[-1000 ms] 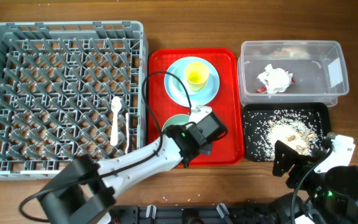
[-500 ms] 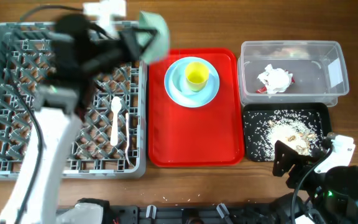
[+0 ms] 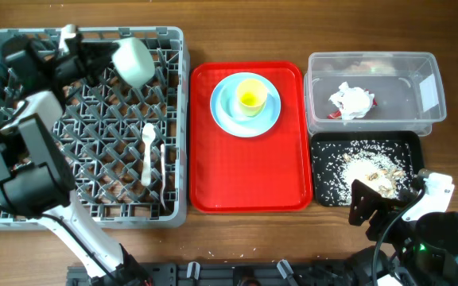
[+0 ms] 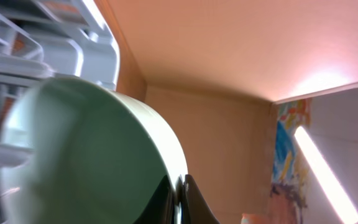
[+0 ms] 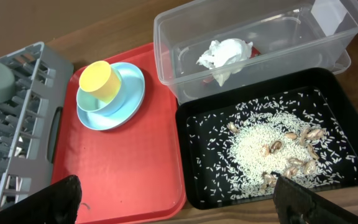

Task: Sort waste into correct bins and load items into the dishwasher rack
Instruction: 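Lift the green bowl with the left gripper and place it in the dish rack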

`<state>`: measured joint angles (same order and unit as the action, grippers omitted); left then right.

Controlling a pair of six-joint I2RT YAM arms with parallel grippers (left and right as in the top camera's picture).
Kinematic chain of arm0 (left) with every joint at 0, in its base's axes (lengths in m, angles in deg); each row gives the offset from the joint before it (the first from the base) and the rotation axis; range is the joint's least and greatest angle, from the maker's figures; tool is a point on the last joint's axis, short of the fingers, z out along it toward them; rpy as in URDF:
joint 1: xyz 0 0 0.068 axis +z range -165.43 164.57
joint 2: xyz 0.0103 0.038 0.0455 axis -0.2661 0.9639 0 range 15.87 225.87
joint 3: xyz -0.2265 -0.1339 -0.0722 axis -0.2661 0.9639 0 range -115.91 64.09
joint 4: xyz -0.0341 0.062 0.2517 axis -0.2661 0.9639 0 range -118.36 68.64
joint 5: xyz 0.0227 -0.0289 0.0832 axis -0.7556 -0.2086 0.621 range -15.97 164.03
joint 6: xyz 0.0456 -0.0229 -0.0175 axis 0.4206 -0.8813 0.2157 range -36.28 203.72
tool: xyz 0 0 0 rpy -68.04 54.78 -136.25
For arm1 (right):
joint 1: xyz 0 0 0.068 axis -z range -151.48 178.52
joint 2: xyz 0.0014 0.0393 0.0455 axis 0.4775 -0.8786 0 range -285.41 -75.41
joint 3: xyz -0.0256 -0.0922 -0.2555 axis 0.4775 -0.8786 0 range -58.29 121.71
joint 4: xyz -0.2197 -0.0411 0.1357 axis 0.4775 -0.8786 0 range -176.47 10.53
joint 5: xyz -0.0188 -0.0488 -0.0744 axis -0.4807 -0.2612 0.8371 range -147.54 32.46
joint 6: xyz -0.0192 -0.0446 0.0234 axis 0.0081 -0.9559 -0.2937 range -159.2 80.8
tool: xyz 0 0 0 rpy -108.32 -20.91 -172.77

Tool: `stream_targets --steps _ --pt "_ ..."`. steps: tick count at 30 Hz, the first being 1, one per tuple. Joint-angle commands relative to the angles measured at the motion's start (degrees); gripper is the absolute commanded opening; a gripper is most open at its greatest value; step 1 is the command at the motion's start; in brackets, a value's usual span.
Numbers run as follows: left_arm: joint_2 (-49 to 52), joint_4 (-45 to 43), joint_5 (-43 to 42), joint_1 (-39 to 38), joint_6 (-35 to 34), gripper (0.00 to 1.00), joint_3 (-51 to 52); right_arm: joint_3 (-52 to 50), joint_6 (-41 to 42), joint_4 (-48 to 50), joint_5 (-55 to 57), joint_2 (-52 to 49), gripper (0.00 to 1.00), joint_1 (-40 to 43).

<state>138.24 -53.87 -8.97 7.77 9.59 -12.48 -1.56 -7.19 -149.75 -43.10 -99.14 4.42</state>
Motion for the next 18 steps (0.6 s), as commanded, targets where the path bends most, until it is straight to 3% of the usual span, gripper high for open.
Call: stream_targets --steps 1,3,4,5,9,14,18 --pt "0.79 -0.72 -2.27 2.58 2.58 0.13 -0.07 0.15 -0.35 0.09 0.59 0.26 1.00 0.07" --pt "0.79 -0.83 -2.23 3.96 3.39 0.55 -0.07 0.15 -0.35 0.09 0.57 0.26 1.00 0.09" --pt "0.76 -1.88 -2.25 4.68 3.37 0.70 -0.07 0.15 -0.33 0.09 0.57 0.26 1.00 0.09" --pt "0.74 -3.15 -2.27 5.35 3.10 1.00 -0.07 0.15 -0.35 0.09 0.57 0.26 0.99 0.09" --pt "-0.33 -5.27 -1.81 8.35 -0.07 1.00 -0.07 0.15 -0.33 0.09 0.57 0.26 1.00 0.07" --pt "-6.51 -15.69 -0.74 13.09 -10.95 0.99 -0.07 0.15 -0.35 0.09 0.59 0.26 1.00 0.07" --pt "-14.75 -17.00 -1.18 12.48 -12.02 0.99 -0.04 0.15 -0.35 0.09 0.59 0.26 1.00 0.07"
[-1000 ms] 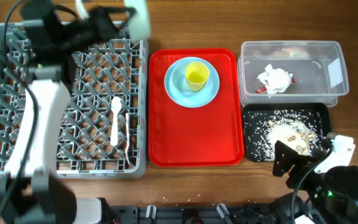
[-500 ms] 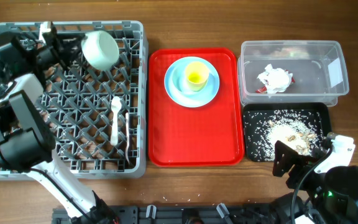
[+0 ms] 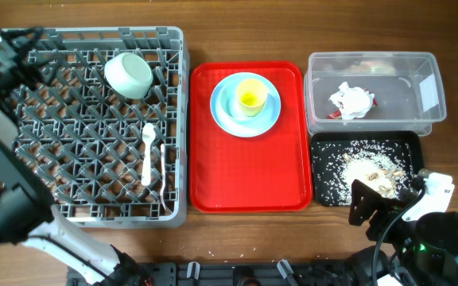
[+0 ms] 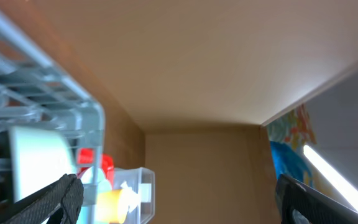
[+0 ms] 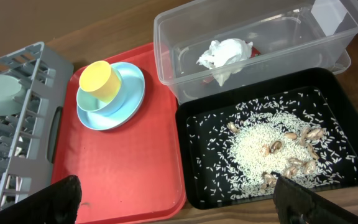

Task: Sort waste into correct bins and load items into the dishwasher rack
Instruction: 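Lift the green bowl with the left gripper and place it in the dish rack, then move the left gripper to the yellow cup on the blue plate and grasp it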

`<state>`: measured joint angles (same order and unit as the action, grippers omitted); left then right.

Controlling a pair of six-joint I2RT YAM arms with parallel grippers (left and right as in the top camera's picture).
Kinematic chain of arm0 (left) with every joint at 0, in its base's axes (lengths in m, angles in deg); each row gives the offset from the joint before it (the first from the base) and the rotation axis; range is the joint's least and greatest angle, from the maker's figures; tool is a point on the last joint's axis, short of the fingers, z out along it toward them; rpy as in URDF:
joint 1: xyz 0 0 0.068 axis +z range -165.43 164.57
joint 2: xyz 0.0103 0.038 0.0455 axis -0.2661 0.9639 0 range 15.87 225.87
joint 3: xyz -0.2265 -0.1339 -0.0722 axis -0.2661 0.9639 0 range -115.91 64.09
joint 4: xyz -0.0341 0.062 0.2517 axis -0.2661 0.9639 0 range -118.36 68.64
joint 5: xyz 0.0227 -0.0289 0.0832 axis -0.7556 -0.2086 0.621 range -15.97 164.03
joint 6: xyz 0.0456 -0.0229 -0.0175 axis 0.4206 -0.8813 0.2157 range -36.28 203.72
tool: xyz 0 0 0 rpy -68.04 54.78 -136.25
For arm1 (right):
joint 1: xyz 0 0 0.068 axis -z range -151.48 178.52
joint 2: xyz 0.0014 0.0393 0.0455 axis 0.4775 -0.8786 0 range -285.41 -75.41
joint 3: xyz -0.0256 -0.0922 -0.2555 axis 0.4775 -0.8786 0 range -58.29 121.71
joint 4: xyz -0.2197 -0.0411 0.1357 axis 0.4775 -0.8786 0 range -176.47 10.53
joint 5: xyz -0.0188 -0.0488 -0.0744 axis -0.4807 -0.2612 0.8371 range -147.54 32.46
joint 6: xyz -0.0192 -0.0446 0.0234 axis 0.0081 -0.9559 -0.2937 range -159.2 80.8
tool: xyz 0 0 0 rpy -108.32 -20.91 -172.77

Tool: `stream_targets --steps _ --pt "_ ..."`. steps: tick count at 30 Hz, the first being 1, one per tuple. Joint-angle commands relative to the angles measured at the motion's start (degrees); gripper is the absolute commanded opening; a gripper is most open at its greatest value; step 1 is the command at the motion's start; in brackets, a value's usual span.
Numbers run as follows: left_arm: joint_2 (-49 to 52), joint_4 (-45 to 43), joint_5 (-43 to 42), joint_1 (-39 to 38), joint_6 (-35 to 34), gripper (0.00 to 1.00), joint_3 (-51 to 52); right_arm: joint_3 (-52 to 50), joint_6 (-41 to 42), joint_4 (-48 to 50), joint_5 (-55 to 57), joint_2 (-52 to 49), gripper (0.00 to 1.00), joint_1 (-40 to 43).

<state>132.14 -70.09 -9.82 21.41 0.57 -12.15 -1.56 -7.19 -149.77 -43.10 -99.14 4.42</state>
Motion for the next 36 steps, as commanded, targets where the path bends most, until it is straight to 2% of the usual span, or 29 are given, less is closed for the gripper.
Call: stream_targets --steps 1,4,6,9,11,13,15,18,19,21,23,24,26,27,31,36 --pt "-10.71 -0.76 -0.31 -2.56 -2.69 0.99 -0.37 0.15 -0.35 0.11 0.59 0.26 1.00 0.07" --pt "-13.68 -0.79 -0.31 -9.73 -2.51 1.00 -0.37 0.15 -0.37 0.11 0.57 0.26 1.00 0.09" --pt "-13.07 1.38 0.55 -15.41 0.44 1.00 -0.37 0.15 -0.33 0.11 0.57 0.26 1.00 0.09" --pt "-12.61 18.51 9.88 -22.88 7.37 1.00 -0.37 0.15 -0.35 0.11 0.57 0.26 1.00 0.09" --pt "-12.94 20.04 15.89 -26.51 7.96 0.99 -0.39 0.15 -0.35 0.11 0.57 0.26 1.00 0.09" --pt "-14.19 21.38 21.86 -29.42 12.07 0.99 -0.50 0.15 -0.35 0.11 0.57 0.26 1.00 0.09" --pt "-16.39 31.06 32.46 -32.20 20.37 0.99 -0.57 0.15 -0.35 0.11 0.57 0.26 1.00 0.09" --pt "-20.44 46.80 53.37 -37.62 38.16 0.99 -0.61 0.15 -0.37 0.11 0.59 0.26 1.00 0.07" --pt "-21.90 51.28 62.95 -39.74 43.78 1.00 -0.61 0.15 -0.35 0.11 0.57 0.26 1.00 0.09" --pt "-23.54 55.91 78.71 -43.25 52.61 0.99 -0.61 0.15 -0.35 0.11 0.59 0.26 1.00 0.07" --pt "-23.65 56.41 83.36 -45.24 64.39 1.00 -0.61 0.15 -0.37 0.11 0.57 0.26 1.00 0.09" --pt "-23.23 56.54 83.30 -45.72 69.55 0.94 -0.61 0.15 -0.35 0.11 0.57 0.26 1.00 0.09" --pt "-22.71 58.34 83.78 -45.75 72.30 0.10 -0.61 0.15 -0.33 0.11 0.59 0.26 1.00 0.09" --pt "-22.23 59.56 84.43 -45.27 72.24 0.04 -0.59 0.15 -0.35 0.11 0.57 0.26 1.00 0.09" --pt "-19.06 62.07 85.31 -43.82 72.26 0.04 -0.59 0.15 -0.35 0.11 0.59 0.26 1.00 0.09" --pt "-15.96 68.78 90.42 -40.48 72.32 0.04 -0.59 0.15 -0.35 0.11 0.57 0.26 1.00 0.09"
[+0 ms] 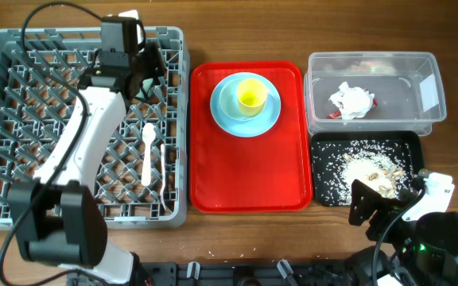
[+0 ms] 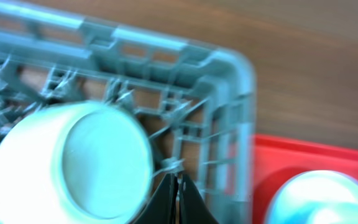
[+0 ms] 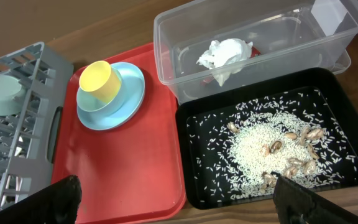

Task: Sort waste into correct bins and load items into the dishwasher rack
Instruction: 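Move the left gripper to the yellow cup on the blue plate and grasp it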

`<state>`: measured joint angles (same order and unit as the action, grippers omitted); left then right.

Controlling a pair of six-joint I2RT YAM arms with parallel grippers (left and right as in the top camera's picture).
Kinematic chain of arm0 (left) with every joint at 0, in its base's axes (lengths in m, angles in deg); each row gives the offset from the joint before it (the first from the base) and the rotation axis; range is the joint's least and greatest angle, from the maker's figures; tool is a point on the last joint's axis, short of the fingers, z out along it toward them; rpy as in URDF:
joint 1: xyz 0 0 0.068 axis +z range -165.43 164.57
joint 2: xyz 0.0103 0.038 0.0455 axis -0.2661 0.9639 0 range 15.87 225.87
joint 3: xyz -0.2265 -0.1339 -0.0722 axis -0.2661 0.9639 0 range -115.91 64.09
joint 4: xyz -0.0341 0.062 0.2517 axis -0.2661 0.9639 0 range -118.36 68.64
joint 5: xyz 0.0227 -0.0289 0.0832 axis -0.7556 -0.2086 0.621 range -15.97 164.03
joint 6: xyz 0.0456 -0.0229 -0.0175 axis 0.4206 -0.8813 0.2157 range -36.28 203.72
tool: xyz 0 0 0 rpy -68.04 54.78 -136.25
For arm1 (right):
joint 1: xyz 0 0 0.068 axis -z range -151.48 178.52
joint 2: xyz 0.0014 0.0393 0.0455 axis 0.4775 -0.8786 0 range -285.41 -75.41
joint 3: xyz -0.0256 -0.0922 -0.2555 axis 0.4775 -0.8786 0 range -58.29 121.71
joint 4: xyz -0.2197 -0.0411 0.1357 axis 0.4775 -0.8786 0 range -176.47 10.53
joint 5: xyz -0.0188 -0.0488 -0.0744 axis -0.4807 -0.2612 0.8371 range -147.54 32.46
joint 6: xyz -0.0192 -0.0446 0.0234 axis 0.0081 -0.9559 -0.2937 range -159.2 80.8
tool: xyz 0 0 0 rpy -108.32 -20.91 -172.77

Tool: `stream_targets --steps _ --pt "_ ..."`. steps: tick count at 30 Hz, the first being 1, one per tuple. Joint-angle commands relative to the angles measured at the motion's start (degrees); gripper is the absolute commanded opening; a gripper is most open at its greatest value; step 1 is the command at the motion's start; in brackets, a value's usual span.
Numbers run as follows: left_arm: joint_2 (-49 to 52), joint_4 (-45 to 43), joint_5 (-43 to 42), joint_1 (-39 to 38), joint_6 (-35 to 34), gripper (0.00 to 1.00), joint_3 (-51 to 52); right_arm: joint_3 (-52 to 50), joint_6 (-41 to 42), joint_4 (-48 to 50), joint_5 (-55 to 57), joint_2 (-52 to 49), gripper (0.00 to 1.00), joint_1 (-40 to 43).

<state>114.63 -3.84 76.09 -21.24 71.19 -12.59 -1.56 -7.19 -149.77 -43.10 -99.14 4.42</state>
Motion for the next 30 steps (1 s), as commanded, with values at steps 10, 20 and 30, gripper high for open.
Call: stream_targets --steps 10,20,30 --pt "-2.03 12.02 8.07 9.25 -2.91 0.04 -0.42 0.15 -0.35 0.11 0.59 0.26 1.00 0.09" --pt "-10.10 3.06 3.61 -1.42 -3.32 0.04 -1.75 0.15 -0.33 0.11 0.59 0.26 1.00 0.09" --pt "8.87 1.03 12.50 1.36 -1.60 0.04 -1.75 0.15 -0.35 0.11 0.57 0.26 1.00 0.07"
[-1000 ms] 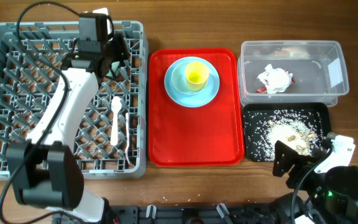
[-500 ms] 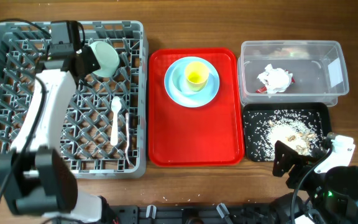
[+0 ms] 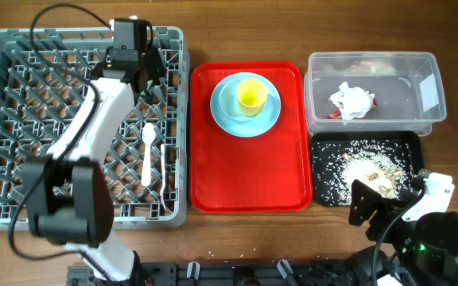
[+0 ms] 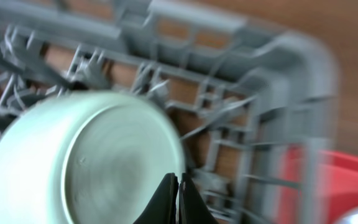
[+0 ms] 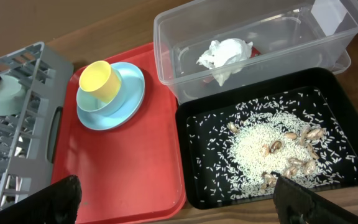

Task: Sort waste into correct bins and load items into the dishwasher rack
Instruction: 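Move the left gripper to the yellow cup on the blue plate and grasp it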

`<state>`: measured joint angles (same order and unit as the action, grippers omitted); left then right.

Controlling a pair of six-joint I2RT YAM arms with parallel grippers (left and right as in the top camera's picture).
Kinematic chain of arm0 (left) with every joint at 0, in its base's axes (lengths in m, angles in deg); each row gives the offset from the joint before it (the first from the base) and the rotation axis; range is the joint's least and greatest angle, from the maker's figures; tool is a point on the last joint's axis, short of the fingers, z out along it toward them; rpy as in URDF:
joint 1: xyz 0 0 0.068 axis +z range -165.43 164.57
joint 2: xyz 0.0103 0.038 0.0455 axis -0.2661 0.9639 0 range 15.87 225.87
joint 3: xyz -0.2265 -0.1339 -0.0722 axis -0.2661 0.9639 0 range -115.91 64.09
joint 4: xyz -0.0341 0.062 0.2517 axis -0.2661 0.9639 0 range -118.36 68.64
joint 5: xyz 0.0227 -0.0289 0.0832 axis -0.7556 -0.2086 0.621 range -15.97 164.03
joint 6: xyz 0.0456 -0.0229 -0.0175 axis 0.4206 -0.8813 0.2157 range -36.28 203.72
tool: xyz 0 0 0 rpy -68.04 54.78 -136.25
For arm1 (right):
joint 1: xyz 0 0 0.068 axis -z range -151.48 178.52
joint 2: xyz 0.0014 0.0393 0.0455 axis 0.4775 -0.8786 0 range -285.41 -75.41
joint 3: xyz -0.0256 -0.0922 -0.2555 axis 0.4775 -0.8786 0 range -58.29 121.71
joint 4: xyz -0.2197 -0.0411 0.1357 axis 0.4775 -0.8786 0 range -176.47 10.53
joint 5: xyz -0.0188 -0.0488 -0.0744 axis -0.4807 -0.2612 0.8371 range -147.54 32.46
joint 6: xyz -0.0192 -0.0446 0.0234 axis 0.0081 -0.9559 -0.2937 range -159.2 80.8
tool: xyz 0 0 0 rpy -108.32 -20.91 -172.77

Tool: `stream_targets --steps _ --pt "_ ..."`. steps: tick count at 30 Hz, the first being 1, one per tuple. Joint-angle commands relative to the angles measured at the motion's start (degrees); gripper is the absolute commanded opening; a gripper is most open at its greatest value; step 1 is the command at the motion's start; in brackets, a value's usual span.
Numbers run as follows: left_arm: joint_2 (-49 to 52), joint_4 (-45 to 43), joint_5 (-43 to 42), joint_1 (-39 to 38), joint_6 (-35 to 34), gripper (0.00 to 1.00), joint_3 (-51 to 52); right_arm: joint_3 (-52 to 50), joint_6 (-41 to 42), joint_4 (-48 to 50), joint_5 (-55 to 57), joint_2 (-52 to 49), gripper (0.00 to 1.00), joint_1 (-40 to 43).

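A pale green bowl (image 4: 79,162) lies tilted in the back right corner of the grey dishwasher rack (image 3: 86,32). My left gripper (image 4: 178,186) is shut, its tips resting at the bowl's right rim with nothing seen between them; from overhead the arm hides the bowl. A white spoon (image 3: 148,151) lies in the rack. On the red tray (image 3: 249,175) a yellow cup (image 3: 250,97) stands in a blue bowl on a blue plate (image 3: 223,111). My right gripper (image 5: 176,186) hangs open over the table's front right, holding nothing.
A clear plastic bin (image 3: 420,63) at the back right holds a crumpled white tissue (image 3: 351,101). In front of it a black tray (image 3: 324,187) holds spilled rice and nuts. The left arm stretches across the rack from its front left.
My shut left gripper has shifted from just right of the bowl onto its right rim, and the bowl fills more of the left wrist view. The right arm has not moved.
My left gripper first held the pale green bowl above the rack's back. Then it stood open at the rack's far left with the bowl lying in the rack. Later it was shut beside the bowl, and now sits at its rim. The right arm stayed still.
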<state>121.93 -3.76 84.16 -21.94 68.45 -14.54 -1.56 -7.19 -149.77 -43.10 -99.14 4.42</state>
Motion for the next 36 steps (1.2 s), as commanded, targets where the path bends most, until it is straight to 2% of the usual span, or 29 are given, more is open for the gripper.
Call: stream_targets --steps 1,4,7,10,12,14,16,18,19,23,25,27,34,36 --pt "1.31 1.75 6.60 2.58 1.11 0.04 0.17 0.15 -0.35 0.11 0.57 0.26 1.00 0.09" --pt "-3.19 4.04 11.91 3.26 1.09 0.04 0.17 0.15 -0.33 0.11 0.59 0.26 1.00 0.09" --pt "-9.57 5.44 12.35 2.64 -0.50 0.04 0.17 0.15 -0.37 0.11 0.59 0.26 0.99 0.09" --pt "-14.73 5.20 4.98 0.44 -0.59 0.04 0.17 0.15 -0.35 0.11 0.57 0.26 1.00 0.09" --pt "-17.81 5.16 -6.73 -2.95 -0.59 0.13 0.17 0.15 -0.35 0.11 0.57 0.26 1.00 0.09" --pt "-18.34 4.83 -13.49 -7.17 -0.59 0.22 0.17 0.15 -0.35 0.11 0.57 0.26 1.00 0.09" --pt "-17.33 5.05 -14.38 -13.73 -0.57 0.35 0.20 0.15 -0.37 0.11 0.57 0.26 1.00 0.07" --pt "-15.08 5.20 -14.38 -20.68 -0.59 0.56 0.20 0.15 -0.35 0.11 0.57 0.26 1.00 0.09" --pt "-14.16 5.18 -14.38 -22.58 -0.59 0.58 0.20 0.15 -0.35 0.11 0.59 0.26 1.00 0.09" --pt "-8.13 3.52 -11.63 -30.75 -0.55 0.57 0.20 0.15 -0.37 0.11 0.57 0.26 1.00 0.09" --pt "-5.44 1.73 -7.72 -32.74 -0.09 0.52 0.20 0.15 -0.35 0.11 0.57 0.26 1.00 0.09" --pt "-2.49 -0.33 -4.17 -34.05 0.09 0.41 0.20 0.15 -0.35 0.11 0.57 0.26 1.00 0.09" --pt "6.10 -7.72 -2.89 -34.53 1.57 0.35 0.20 0.15 -0.35 0.11 0.57 0.26 1.00 0.09" --pt "6.80 -8.09 -0.20 -34.49 1.57 0.26 0.20 0.15 -0.35 0.11 0.59 0.26 1.00 0.09"
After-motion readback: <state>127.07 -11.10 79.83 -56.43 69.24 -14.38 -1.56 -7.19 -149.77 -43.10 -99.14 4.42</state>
